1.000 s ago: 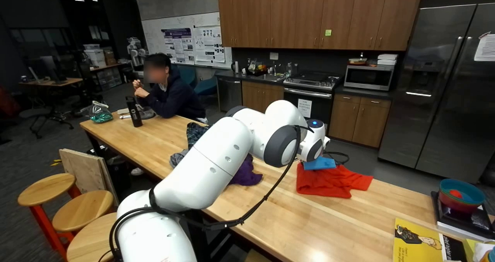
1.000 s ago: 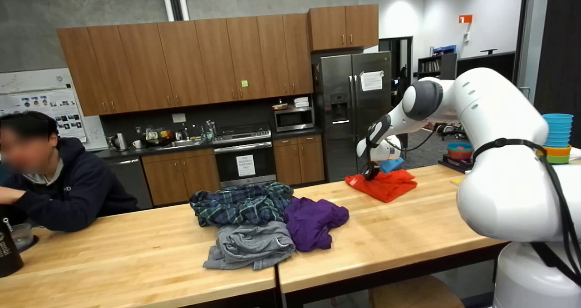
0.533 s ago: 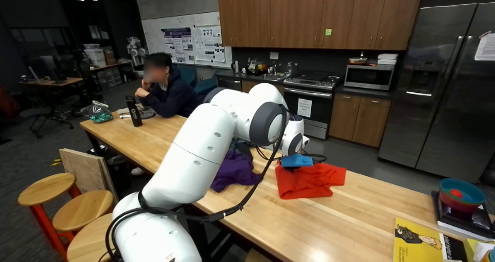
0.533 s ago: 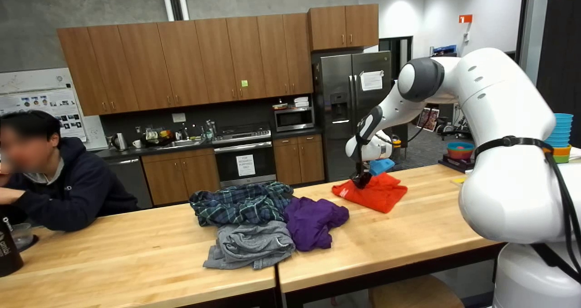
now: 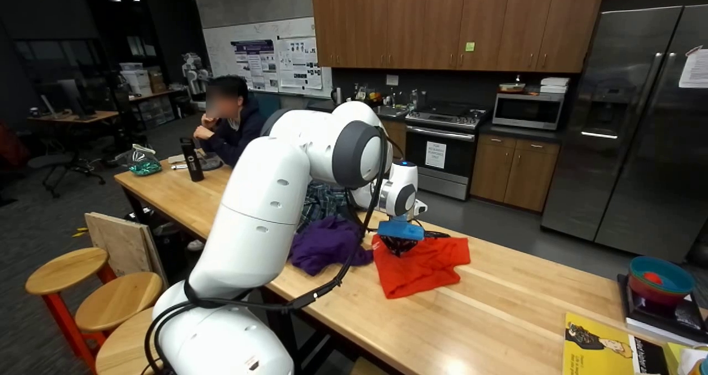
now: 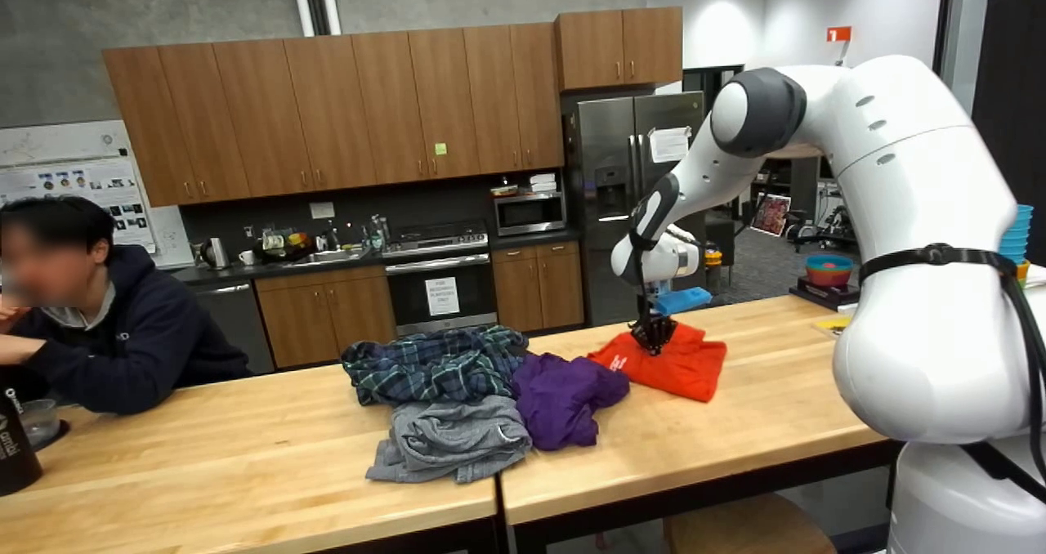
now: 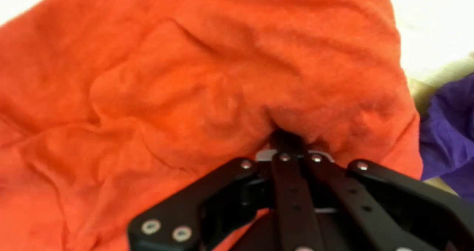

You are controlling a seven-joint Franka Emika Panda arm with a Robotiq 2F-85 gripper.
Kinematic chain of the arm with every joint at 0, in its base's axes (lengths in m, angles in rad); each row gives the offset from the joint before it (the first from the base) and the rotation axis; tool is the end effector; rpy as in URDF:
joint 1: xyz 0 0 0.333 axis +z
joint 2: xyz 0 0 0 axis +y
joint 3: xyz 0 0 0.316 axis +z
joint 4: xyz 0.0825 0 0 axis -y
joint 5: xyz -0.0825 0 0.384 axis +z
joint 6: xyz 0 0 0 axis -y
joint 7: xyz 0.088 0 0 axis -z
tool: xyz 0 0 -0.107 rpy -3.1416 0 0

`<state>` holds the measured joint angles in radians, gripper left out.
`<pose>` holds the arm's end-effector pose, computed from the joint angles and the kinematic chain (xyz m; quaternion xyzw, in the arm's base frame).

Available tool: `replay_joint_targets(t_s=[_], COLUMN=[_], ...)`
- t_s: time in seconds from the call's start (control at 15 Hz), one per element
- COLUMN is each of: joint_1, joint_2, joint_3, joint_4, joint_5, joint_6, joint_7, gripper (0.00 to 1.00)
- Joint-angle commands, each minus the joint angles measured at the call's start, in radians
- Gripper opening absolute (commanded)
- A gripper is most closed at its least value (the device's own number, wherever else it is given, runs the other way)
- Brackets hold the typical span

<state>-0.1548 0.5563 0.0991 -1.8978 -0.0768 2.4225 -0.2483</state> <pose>0.6281 -0.0380 0.2052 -0.9929 -0.1182 0.0135 0.0034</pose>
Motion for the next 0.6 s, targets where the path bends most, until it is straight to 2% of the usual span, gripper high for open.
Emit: replay_joint_targets(t_s=[0.0, 0.2, 0.53], joint_1=[0.046, 0.057, 0.076], joint_2=[-0.034, -0.03, -0.047], joint_3=[-0.071, -0.1, -0.116], joint_4=[-0.024, -0.025, -0.037], joint_5=[0.02, 0.018, -0.001], joint_6=[-0.112, -0.172, -0.161], joint_7=[0.107, 0.165, 0.195], gripper=[0.0, 0.0, 0.0])
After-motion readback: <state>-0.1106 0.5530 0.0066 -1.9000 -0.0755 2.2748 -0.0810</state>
